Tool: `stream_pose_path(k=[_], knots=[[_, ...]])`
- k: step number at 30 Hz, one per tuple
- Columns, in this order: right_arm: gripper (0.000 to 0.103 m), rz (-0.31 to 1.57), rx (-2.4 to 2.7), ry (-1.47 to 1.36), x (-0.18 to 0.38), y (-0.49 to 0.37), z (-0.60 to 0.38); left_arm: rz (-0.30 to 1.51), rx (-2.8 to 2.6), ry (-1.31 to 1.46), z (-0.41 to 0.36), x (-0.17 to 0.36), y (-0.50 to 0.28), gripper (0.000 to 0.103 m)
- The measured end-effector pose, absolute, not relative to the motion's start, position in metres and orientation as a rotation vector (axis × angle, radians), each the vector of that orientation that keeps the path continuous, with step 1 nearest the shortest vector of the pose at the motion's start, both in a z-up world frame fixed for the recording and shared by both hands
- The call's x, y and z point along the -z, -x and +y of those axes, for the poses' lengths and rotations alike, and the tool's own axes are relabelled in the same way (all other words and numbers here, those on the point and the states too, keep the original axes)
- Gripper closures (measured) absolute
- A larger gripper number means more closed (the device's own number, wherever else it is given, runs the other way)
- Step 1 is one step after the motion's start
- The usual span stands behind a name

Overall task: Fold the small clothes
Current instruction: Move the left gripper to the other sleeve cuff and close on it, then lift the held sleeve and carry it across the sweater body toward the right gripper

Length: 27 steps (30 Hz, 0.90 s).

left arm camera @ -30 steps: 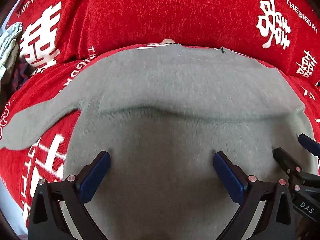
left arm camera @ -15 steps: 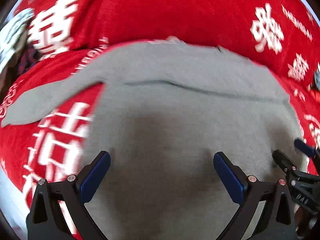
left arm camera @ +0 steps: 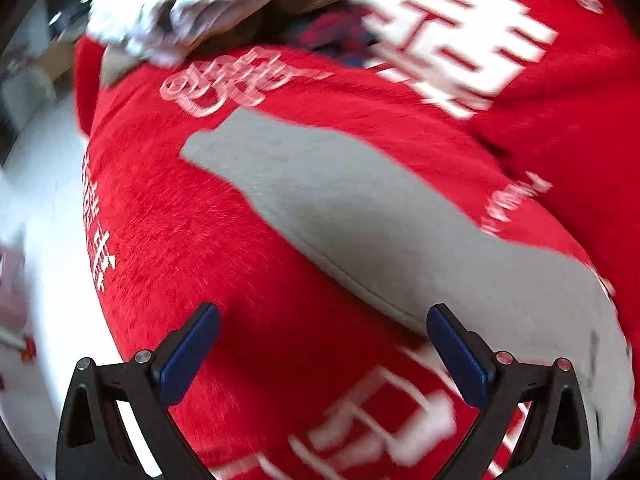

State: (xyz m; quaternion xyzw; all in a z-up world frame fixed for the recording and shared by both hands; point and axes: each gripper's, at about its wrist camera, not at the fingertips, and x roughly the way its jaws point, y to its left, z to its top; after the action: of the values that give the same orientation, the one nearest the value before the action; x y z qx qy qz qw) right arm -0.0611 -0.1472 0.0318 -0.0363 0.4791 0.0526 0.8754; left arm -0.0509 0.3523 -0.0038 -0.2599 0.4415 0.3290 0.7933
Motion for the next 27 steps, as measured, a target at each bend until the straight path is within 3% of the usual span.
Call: stream_pose_path(k=[5, 10, 12, 13, 14, 15, 27], knots=[[0.015, 1.003, -0.112, 0.097, -0.031, 0.056, -0.137, 1.052, -0.826, 0.464, 0.365, 0.020, 0.002, 0.000], [0.015, 1.012, -0.117, 0.101, -0.032, 0.055, -0.137, 1.023, -0.884, 0.511, 0.378, 0.019, -0.025, 0.001], [0.015, 1.014, -0.117, 0.101, -0.032, 0.054, -0.138, 0.993, -0.902, 0.510, 0.380, 0.014, -0.027, 0.017], [0.015, 1.014, -0.117, 0.101, -0.032, 0.053, -0.138, 0.956, -0.908, 0.500, 0.380, 0.008, -0.024, 0.047], [0.015, 1.014, -0.117, 0.101, -0.032, 0.053, -0.139, 0.931, -0.896, 0.505, 0.381, 0.004, -0.022, 0.085], [0.015, 1.015, -0.115, 0.099, -0.032, 0.051, -0.138, 0.922, -0.858, 0.533, 0.382, 0.003, -0.019, 0.091], [0.015, 0.967, -0.182, 0.134, -0.055, 0.014, -0.096, 0.816, -0.814, 0.455, 0.360, -0.037, 0.000, 0.091]])
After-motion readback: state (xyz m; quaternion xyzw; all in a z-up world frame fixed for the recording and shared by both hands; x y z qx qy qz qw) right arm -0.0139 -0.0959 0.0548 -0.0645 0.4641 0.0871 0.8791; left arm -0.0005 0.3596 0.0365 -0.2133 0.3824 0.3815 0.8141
